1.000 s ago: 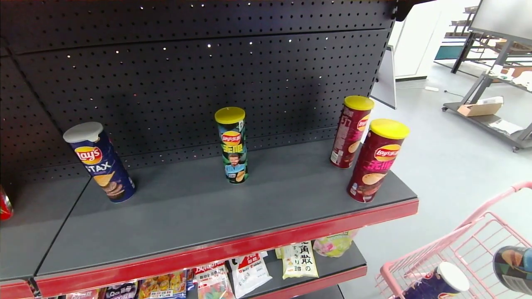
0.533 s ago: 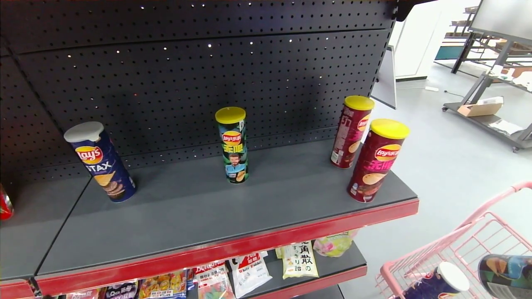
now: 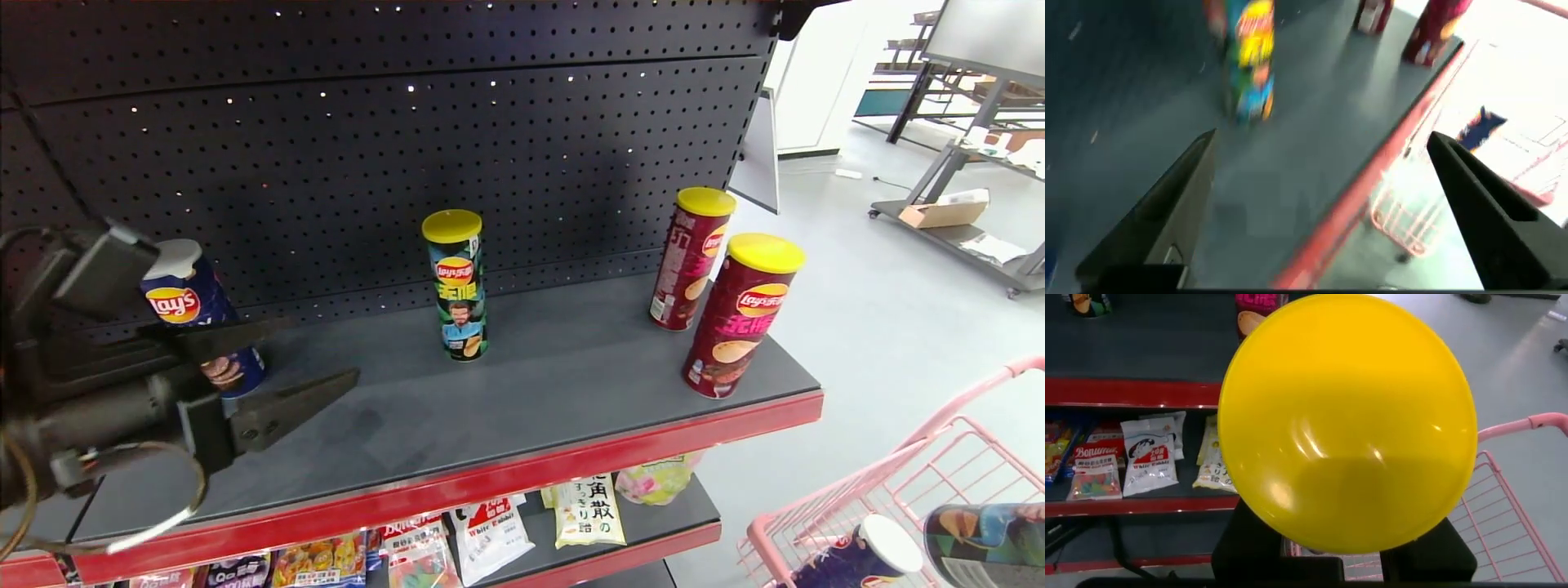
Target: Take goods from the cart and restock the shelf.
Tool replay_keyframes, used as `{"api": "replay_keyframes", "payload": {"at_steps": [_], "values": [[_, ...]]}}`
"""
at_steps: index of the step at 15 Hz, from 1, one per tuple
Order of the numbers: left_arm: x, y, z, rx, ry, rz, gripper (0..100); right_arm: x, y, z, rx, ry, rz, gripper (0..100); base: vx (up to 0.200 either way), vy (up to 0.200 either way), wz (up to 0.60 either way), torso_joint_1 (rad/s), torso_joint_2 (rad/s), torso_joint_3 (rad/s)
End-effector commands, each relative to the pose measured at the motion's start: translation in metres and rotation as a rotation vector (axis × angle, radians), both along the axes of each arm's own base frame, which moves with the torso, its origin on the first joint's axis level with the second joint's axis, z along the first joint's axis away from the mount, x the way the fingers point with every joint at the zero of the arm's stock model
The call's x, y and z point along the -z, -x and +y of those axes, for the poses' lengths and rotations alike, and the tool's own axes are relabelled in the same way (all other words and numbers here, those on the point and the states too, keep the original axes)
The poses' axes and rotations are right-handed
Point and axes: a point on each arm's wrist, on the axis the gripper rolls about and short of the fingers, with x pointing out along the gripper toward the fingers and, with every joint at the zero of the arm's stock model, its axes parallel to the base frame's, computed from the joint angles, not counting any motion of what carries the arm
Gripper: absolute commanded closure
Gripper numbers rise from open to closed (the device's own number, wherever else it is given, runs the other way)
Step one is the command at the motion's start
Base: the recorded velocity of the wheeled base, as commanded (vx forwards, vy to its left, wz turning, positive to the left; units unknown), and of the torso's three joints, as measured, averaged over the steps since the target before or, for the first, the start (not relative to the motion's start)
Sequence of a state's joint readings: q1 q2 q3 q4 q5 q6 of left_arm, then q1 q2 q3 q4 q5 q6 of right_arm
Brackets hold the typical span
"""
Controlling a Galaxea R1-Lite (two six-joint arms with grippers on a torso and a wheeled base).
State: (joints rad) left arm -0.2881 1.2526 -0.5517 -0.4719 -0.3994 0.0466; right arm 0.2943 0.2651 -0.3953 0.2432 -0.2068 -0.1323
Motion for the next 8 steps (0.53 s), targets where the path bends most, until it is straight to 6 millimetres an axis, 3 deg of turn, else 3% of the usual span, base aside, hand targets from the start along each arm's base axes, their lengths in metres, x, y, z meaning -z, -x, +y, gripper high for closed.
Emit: {"api": "replay_keyframes", "payload": {"at_steps": [1, 4, 8], "values": [[0.039, -0.085, -0.033, 0.121, -0.008, -0.002, 0, 0.0, -0.001, 0.0, 0.0, 0.002, 0.009, 100, 0.0, 0.0, 0.0, 0.0, 0.0, 0.0], [0.056, -0.115, -0.043, 0.167, -0.037, -0.045, 0, -0.001, 0.0, 0.0, 0.004, -0.006, 0.002, 100, 0.0, 0.0, 0.0, 0.0, 0.0, 0.0], [0.056, -0.152, -0.036, 0.208, -0.094, -0.151, 0, -0.002, 0.0, 0.0, 0.007, -0.009, 0.0, 100, 0.0, 0.0, 0.0, 0.0, 0.0, 0.0]]}}
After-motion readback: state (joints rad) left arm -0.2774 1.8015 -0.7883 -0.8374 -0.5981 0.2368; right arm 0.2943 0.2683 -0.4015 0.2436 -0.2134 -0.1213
